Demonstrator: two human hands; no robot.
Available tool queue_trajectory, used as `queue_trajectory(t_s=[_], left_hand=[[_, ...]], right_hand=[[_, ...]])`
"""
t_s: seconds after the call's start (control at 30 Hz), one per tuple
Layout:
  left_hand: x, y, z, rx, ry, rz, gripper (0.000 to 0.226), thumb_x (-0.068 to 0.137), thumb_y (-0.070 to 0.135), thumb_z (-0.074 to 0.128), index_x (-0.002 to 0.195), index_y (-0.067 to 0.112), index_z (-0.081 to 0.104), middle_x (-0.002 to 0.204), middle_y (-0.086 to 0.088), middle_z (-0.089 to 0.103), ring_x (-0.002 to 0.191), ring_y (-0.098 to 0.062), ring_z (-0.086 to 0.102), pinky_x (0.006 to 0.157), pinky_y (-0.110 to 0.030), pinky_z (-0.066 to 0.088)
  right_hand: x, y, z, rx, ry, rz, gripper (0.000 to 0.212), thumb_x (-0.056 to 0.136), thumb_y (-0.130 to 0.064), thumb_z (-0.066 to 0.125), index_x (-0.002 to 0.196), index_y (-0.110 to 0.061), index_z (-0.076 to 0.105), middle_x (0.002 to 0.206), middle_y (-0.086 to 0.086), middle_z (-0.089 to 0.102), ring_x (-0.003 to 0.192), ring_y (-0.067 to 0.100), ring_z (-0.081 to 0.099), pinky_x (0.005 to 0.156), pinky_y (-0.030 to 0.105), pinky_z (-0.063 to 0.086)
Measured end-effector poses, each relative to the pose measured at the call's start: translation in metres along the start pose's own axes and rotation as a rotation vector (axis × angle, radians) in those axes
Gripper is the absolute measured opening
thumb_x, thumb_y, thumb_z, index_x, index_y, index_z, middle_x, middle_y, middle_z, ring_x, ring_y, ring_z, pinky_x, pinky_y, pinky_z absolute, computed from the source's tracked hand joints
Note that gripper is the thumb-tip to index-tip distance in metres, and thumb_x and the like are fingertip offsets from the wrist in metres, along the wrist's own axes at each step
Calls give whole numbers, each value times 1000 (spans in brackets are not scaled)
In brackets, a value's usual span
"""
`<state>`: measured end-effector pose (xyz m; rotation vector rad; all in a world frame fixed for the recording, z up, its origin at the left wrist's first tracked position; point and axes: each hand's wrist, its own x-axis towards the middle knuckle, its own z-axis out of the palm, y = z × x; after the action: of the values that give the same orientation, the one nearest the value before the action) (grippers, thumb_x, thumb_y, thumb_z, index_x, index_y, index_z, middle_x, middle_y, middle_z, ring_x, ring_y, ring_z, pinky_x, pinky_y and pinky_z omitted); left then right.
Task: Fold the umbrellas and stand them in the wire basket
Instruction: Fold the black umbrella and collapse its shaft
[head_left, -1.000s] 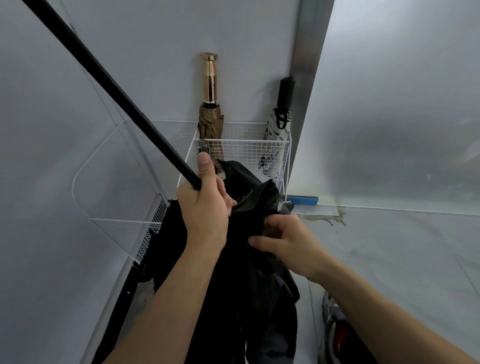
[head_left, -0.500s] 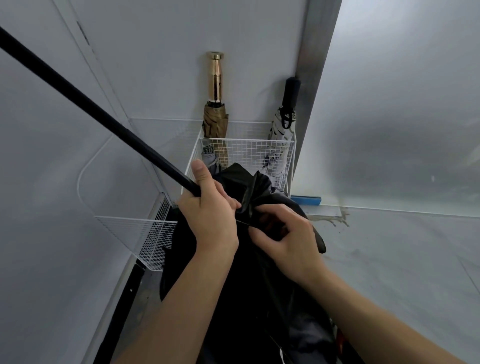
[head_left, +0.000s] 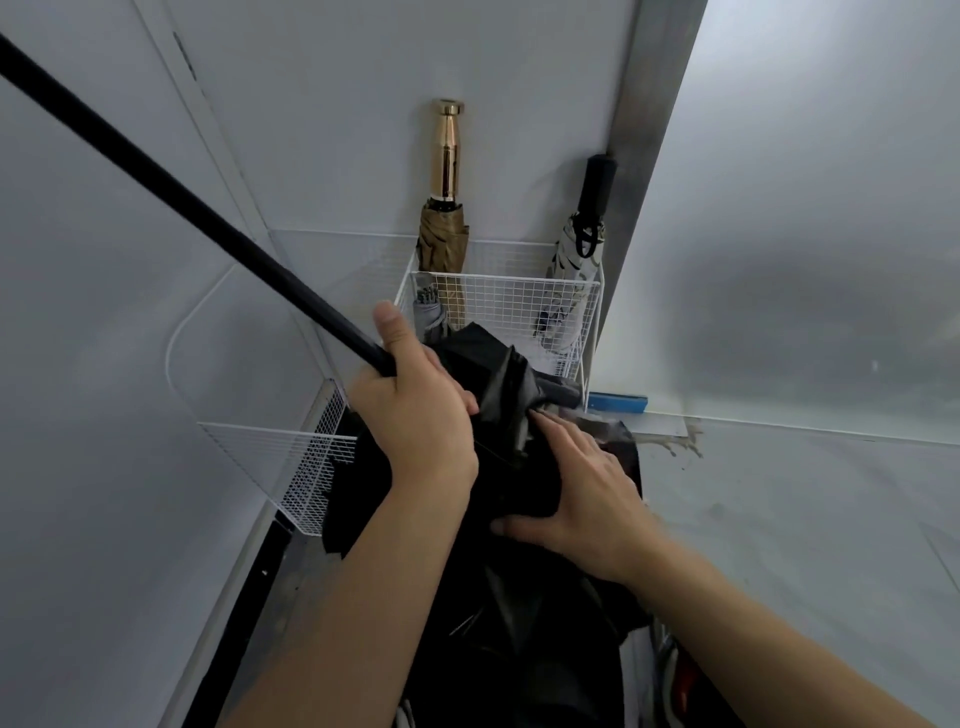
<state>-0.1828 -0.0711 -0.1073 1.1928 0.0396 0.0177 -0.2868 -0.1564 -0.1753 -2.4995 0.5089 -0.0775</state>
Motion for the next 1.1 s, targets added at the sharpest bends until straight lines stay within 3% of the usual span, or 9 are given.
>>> queue_trajectory(t_s=[0.1,0.23,0.37,0.5,0.57,0.73,0.8,0.93,1.1], left_hand=[[-14,4,6,-59,-95,-59,66,100,47,45,44,13,35,33,0,28,27,-15,28,42,-26,34],[-15,11,3,-84,-331,-138,59,97,44,49,48,12,40,36,-1,30,33,-17,32,45,-27,42],[2,15,-9,-40,-716,-119,47,89,41,61,55,9,55,47,-5,49,47,-22,52,63,-35,52],[15,17,-21,-99,-1015,-239,43,85,41,70,59,7,63,60,-11,62,62,-29,65,86,-43,53],[21,16,-28,-97,-1145,-305,42,82,46,70,68,6,69,65,-14,65,72,-33,68,91,-45,52],[33,21,-42,130,-1288,-274,40,88,42,65,93,3,74,86,-20,71,102,-51,63,97,-56,49],[25,20,-38,117,-1296,-275,42,90,43,61,83,4,75,69,-15,68,92,-50,66,98,-56,48],[1,8,-18,-10,-1005,-283,63,91,52,49,50,5,55,36,-5,32,40,-25,48,70,-40,54],[-2,4,-8,23,-647,-231,64,87,59,38,50,7,34,36,-5,24,33,-20,28,51,-30,46]], right_hand=[[5,5,-1,32,56,35,64,69,-45,77,125,-33,50,122,-13,59,119,16,53,93,32,40],[2,7,-10,174,52,-5,28,63,-43,68,79,-42,45,70,-22,54,71,7,53,67,29,37],[-2,5,-15,442,-151,-20,15,64,-29,66,77,-31,58,63,-15,57,60,4,51,60,28,44],[-7,-1,-26,435,-334,-6,11,81,1,68,88,2,59,62,-11,49,56,5,43,56,21,40],[-8,-2,-31,359,-390,10,20,85,0,67,98,11,56,68,-6,47,59,5,40,56,15,42],[-6,6,-37,304,-417,33,36,66,-30,73,93,-8,65,76,-3,58,72,10,56,74,41,52],[-5,10,-37,317,-435,24,38,59,-40,68,86,-14,63,76,-4,62,69,8,57,69,38,52],[-3,13,-28,455,-421,-14,13,71,-15,69,80,-11,61,64,-13,59,61,0,53,58,19,44],[5,14,-14,519,-156,-36,31,70,-22,87,93,-22,66,78,-4,68,72,4,62,66,27,53]])
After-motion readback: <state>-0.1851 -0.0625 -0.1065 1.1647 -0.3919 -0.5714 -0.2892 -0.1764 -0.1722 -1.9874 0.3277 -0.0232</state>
